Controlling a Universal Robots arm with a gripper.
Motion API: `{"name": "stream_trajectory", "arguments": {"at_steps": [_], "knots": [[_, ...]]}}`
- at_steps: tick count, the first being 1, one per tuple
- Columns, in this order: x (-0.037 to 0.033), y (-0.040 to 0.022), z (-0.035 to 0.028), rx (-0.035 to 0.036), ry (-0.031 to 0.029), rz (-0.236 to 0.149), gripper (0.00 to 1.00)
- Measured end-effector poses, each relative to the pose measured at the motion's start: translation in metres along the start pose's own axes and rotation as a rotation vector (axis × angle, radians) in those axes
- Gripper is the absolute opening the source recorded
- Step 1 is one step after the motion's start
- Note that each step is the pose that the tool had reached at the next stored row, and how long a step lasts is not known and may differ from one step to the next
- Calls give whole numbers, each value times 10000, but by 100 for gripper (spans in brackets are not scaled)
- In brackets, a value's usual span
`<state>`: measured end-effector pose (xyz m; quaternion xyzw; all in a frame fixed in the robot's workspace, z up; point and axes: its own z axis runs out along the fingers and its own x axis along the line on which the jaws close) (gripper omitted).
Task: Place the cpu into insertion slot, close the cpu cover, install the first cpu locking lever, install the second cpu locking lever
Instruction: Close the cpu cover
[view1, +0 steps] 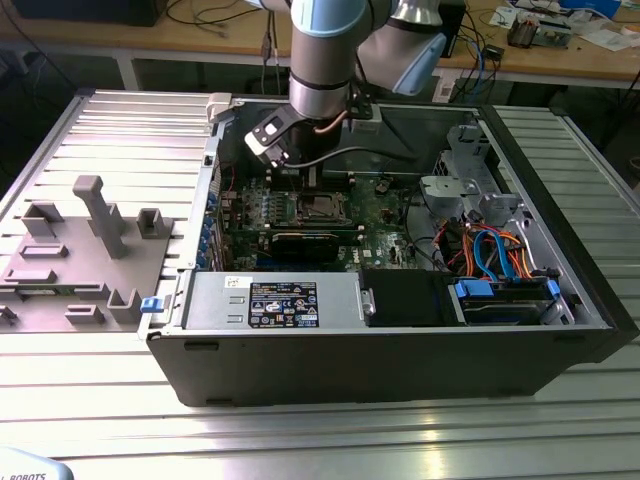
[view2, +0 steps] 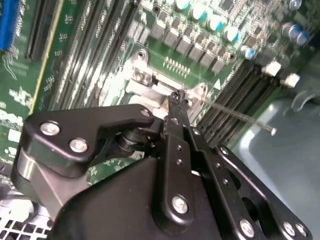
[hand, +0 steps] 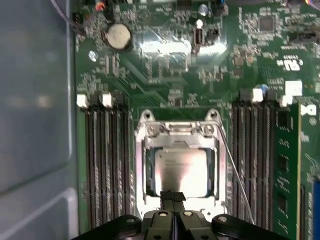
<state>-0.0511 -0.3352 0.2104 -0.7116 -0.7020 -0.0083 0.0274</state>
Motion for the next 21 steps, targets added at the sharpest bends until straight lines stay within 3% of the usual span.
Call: {"name": "stream_trajectory", "arguments": {"at_steps": [2,4,8,11,12,14,18,21], "knots": [[-1,79,-2,64,111,0,11],[0,138,-4,102,178,1,11],[3,208,-59,134,189,2,11],[9,224,-168,142,158,3,11],[11,227,-196,141,100,6,11],[15,231,-256,138,-138,13,11],[19,239,-354,139,-533,26,11],[23,240,-416,139,-577,28,11]]}}
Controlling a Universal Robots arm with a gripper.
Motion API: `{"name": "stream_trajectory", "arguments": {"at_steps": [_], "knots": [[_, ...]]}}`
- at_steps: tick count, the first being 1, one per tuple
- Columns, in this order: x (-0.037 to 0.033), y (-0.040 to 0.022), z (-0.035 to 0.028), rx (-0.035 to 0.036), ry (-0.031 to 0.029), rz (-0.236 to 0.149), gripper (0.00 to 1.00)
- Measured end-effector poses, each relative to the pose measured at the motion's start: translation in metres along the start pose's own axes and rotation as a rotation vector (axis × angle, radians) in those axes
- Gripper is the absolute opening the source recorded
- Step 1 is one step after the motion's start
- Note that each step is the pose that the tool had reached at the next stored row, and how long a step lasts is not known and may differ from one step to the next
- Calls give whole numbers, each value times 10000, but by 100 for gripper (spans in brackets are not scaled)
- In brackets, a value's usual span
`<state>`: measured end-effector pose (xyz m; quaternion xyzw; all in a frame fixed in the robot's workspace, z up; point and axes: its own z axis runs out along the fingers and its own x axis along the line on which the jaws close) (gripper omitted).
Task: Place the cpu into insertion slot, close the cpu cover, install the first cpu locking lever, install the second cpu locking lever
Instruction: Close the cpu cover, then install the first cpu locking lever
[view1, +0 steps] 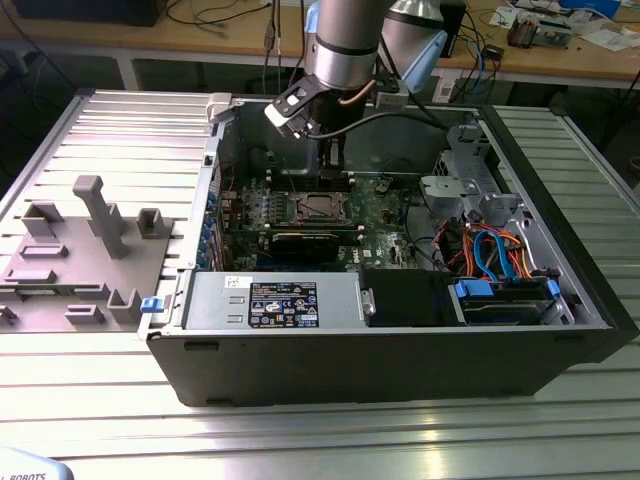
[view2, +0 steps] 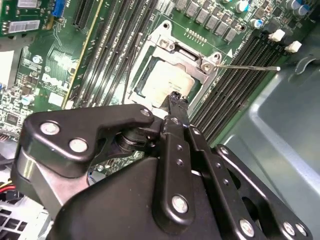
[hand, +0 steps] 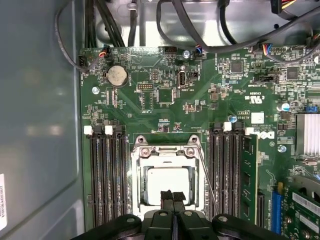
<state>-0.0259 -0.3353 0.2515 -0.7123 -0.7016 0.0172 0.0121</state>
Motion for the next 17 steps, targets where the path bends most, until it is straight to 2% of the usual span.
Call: {"name": "stream_trajectory", "arguments": {"at_steps": [9,12,17], "knots": [[0,-1,-2,0,-23,-15,11],[-1,0,-2,-2,-76,-187,11],[0,0,-2,-6,-88,-456,11]]}}
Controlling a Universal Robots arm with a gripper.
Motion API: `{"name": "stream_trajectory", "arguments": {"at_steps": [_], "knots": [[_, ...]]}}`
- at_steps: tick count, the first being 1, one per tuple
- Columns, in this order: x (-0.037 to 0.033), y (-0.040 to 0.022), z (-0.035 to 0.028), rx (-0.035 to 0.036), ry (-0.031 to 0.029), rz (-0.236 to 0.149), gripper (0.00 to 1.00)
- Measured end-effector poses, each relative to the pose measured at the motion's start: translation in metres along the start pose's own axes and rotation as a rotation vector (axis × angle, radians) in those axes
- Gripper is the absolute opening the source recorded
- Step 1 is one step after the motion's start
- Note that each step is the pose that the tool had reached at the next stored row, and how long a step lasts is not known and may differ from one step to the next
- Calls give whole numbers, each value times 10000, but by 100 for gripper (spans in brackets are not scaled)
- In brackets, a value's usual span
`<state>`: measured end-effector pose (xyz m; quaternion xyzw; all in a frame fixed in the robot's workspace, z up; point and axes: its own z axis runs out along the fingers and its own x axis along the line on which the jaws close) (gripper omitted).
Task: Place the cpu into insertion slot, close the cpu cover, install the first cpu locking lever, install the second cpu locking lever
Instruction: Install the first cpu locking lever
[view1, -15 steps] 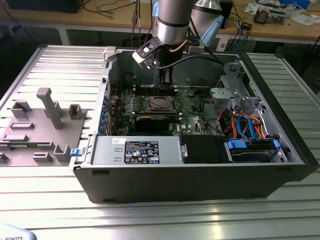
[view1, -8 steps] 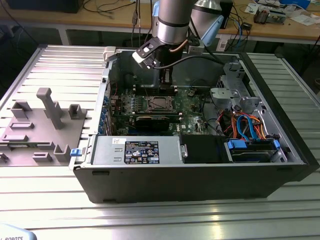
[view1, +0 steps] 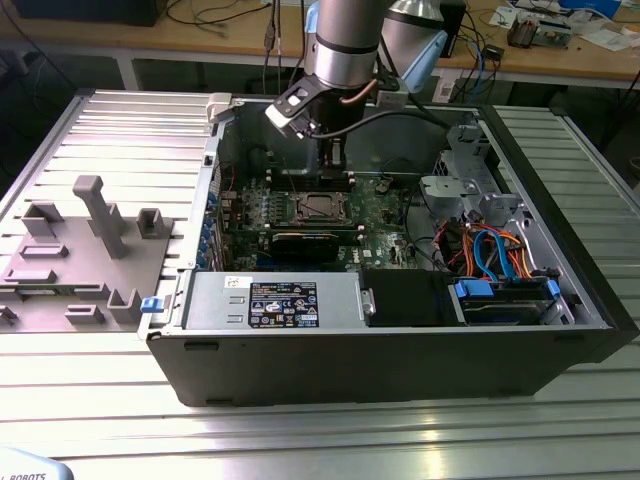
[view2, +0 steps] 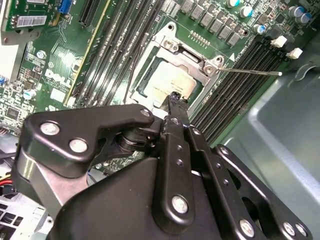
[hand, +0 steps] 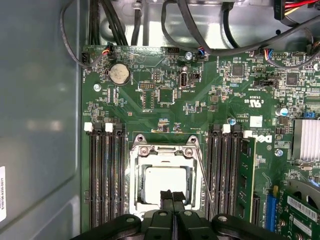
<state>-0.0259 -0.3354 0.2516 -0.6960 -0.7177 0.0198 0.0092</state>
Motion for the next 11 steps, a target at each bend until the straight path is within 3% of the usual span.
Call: {"name": "stream_trajectory", "arguments": {"at_steps": [11], "knots": [[0,0,0,-5,-16,-372,11]]}}
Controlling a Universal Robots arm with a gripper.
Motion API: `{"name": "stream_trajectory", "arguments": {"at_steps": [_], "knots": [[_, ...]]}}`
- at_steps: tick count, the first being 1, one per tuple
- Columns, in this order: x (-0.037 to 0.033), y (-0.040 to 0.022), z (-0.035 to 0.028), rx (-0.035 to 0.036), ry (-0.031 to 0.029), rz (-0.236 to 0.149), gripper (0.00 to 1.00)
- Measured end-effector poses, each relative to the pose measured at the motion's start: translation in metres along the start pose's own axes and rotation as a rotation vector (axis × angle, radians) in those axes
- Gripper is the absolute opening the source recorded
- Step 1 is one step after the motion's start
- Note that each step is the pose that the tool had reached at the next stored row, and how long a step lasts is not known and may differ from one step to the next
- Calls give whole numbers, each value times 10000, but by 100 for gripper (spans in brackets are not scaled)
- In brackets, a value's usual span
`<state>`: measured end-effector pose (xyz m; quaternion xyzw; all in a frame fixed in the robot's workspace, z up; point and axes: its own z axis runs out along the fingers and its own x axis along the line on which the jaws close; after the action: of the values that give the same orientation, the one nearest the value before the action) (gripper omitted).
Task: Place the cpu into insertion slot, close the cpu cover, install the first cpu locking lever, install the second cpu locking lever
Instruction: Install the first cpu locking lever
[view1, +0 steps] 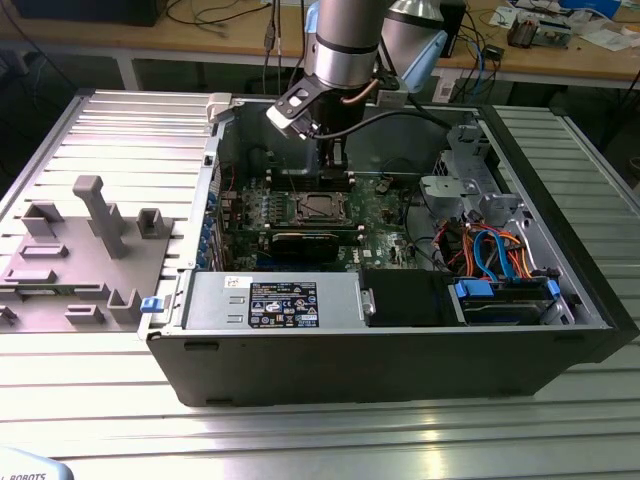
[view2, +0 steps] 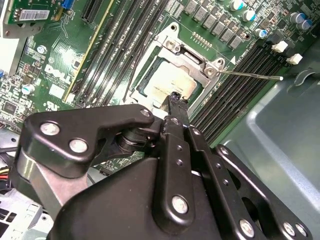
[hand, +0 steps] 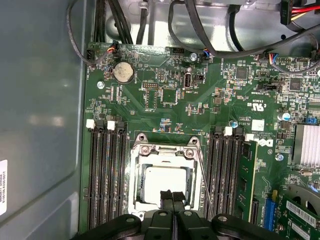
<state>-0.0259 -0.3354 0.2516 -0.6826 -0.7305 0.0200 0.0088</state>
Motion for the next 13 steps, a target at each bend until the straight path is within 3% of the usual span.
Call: {"name": "stream_trajectory", "arguments": {"at_steps": [13], "knots": [[0,0,0,-2,-5,-127,11]]}}
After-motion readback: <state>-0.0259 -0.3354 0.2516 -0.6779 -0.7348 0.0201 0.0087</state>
